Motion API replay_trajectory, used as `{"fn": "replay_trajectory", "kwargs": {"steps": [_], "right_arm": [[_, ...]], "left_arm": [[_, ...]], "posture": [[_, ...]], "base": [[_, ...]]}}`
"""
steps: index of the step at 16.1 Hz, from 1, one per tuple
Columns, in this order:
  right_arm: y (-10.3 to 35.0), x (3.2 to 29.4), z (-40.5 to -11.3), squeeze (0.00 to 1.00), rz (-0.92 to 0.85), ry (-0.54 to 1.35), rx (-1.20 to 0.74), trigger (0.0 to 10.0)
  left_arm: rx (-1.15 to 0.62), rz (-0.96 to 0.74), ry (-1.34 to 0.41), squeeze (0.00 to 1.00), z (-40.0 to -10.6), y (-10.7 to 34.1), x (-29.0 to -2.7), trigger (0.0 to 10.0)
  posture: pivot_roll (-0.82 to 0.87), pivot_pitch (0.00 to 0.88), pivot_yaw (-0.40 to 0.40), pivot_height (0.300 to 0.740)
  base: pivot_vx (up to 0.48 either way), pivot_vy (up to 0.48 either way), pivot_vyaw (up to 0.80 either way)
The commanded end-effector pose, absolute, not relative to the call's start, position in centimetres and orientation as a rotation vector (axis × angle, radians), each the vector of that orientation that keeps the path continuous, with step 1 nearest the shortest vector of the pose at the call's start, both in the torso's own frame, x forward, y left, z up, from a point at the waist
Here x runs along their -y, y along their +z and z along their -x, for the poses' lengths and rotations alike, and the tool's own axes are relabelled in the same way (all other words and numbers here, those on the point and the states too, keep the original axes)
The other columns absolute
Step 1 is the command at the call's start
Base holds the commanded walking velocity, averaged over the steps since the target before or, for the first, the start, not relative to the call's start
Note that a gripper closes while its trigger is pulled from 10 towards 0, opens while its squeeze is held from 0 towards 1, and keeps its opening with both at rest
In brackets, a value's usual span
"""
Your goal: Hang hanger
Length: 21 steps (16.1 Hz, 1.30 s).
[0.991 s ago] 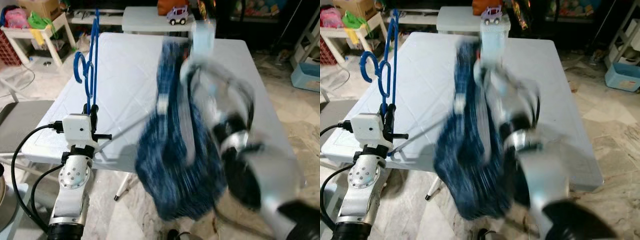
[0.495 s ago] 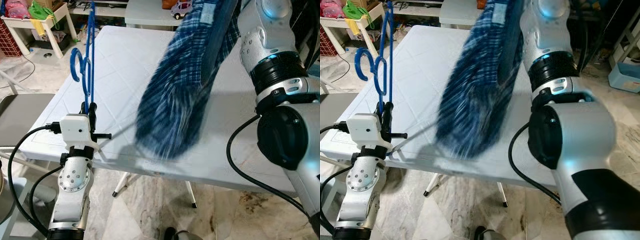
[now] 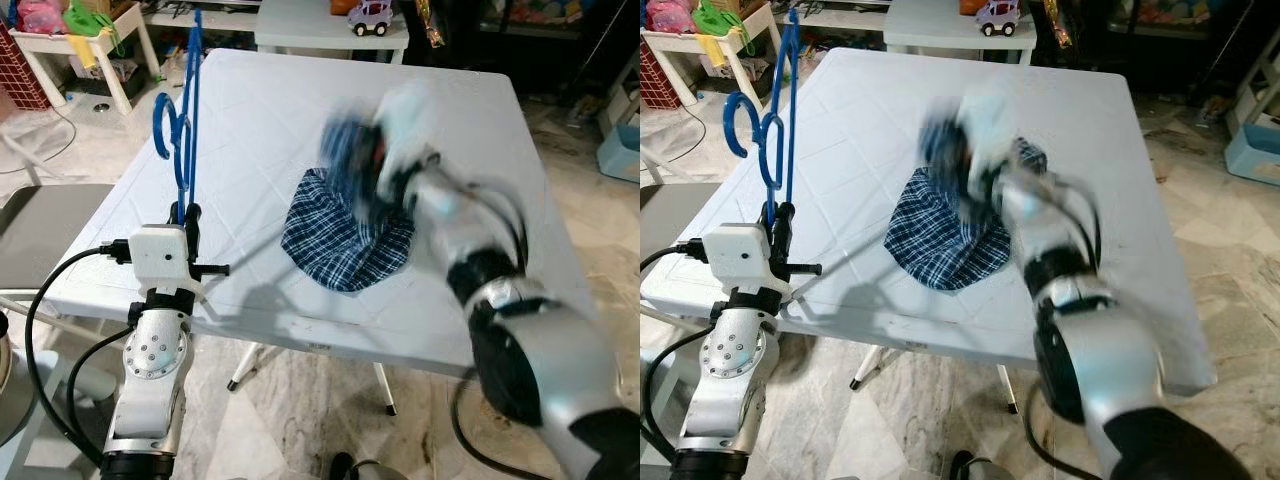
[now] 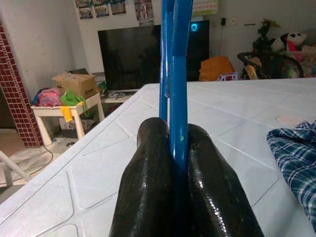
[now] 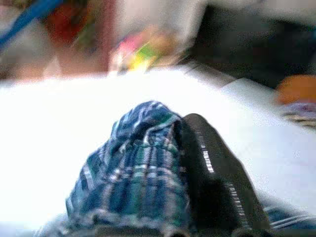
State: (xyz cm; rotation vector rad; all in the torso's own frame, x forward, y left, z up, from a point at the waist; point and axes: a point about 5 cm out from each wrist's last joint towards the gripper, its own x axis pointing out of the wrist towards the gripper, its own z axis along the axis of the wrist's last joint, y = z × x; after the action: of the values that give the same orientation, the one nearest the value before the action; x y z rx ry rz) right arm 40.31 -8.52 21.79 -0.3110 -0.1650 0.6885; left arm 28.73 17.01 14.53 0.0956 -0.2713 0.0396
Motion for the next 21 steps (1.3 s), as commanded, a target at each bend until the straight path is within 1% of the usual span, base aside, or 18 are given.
{"fn": "replay_trajectory", "kwargs": {"steps": [1,2,3,4,5,6,8,10,12,15,16,17,18,20,21], "right_arm": [[21.7,9.0,-40.3,1.0,0.407,0.741,0.136,10.0],[20.7,9.8,-39.8,1.0,0.521,0.826,0.079,10.0],[20.7,10.1,-39.7,1.0,0.563,0.843,0.084,10.0],[20.8,10.9,-39.7,1.0,0.655,0.835,0.095,10.0],[20.9,11.3,-39.7,1.0,0.696,0.832,0.101,10.0],[21.0,12.6,-39.6,1.0,0.787,0.829,0.103,10.0],[21.0,14.5,-39.0,1.0,0.847,0.892,0.071,10.0],[20.4,15.7,-38.1,1.0,0.868,0.988,0.016,10.0],[19.5,16.8,-37.1,1.0,0.831,1.095,-0.059,10.0],[18.3,17.4,-36.0,1.0,0.782,1.168,-0.125,10.0],[16.9,17.9,-34.7,1.0,0.747,1.231,-0.2,10.0],[16.2,18.2,-34.1,1.0,0.736,1.258,-0.233,10.0],[15.4,18.5,-32.9,1.0,0.685,1.323,-0.296,10.0],[15.6,18.6,-32.2,1.0,0.609,1.35,-0.297,10.0],[16.3,18.2,-32.4,1.0,0.52,1.327,-0.243,10.0]], "left_arm": [[0.044,-0.08,0.03,0.0,-28.0,9.8,-16.9,10.0],[0.043,-0.077,0.018,0.0,-28.2,9.8,-16.5,10.0],[0.044,-0.075,0.012,0.0,-28.3,9.8,-16.3,10.0],[0.042,-0.072,0.01,0.0,-28.4,9.7,-16.2,10.0],[0.041,-0.071,0.009,0.0,-28.4,9.7,-16.1,10.0],[0.033,-0.069,0.003,0.0,-28.5,9.6,-16.0,10.0],[0.024,-0.069,-0.02,0.0,-28.7,9.4,-15.8,10.0],[0.018,-0.073,-0.037,0.0,-29.1,9.4,-15.7,10.0],[0.02,-0.081,-0.067,0.0,-29.6,9.6,-15.5,10.0],[0.005,-0.094,-0.078,0.0,-29.7,9.5,-15.4,10.0],[-0.006,-0.1,-0.088,0.0,-29.5,9.2,-15.5,10.0],[-0.013,-0.108,-0.095,0.0,-29.3,9.0,-15.6,10.0],[-0.019,-0.117,-0.105,0.0,-29.3,8.8,-15.6,10.0],[-0.018,-0.119,-0.111,0.0,-29.5,8.8,-15.5,10.0],[-0.007,-0.121,-0.114,0.0,-29.7,9.0,-15.3,10.0]], "posture": [[0.01,0.164,-0.077,0.74],[0.0,0.158,-0.078,0.74],[0.0,0.156,-0.078,0.74],[-0.01,0.151,-0.077,0.74],[-0.01,0.15,-0.077,0.74],[-0.02,0.145,-0.073,0.74],[-0.04,0.134,-0.063,0.74],[-0.05,0.128,-0.055,0.74],[-0.07,0.12,-0.042,0.74],[-0.07,0.115,-0.028,0.74],[-0.07,0.111,-0.022,0.74],[-0.07,0.11,-0.017,0.74],[-0.07,0.105,-0.011,0.74],[-0.07,0.093,-0.009,0.74],[-0.06,0.084,-0.012,0.74]], "base": [[0.0,0.0,0.0],[0.0,0.0,0.0],[0.0,0.0,0.0],[0.0,0.0,0.0],[0.0,0.0,0.0],[0.0,0.0,0.0],[0.0,0.0,0.0],[0.0,0.0,0.0],[0.0,0.0,0.0],[0.0,0.0,0.0],[0.0,0.0,0.0],[0.0,0.0,0.0],[0.0,0.0,0.0],[0.0,0.0,0.0],[0.0,0.0,0.0]]}}
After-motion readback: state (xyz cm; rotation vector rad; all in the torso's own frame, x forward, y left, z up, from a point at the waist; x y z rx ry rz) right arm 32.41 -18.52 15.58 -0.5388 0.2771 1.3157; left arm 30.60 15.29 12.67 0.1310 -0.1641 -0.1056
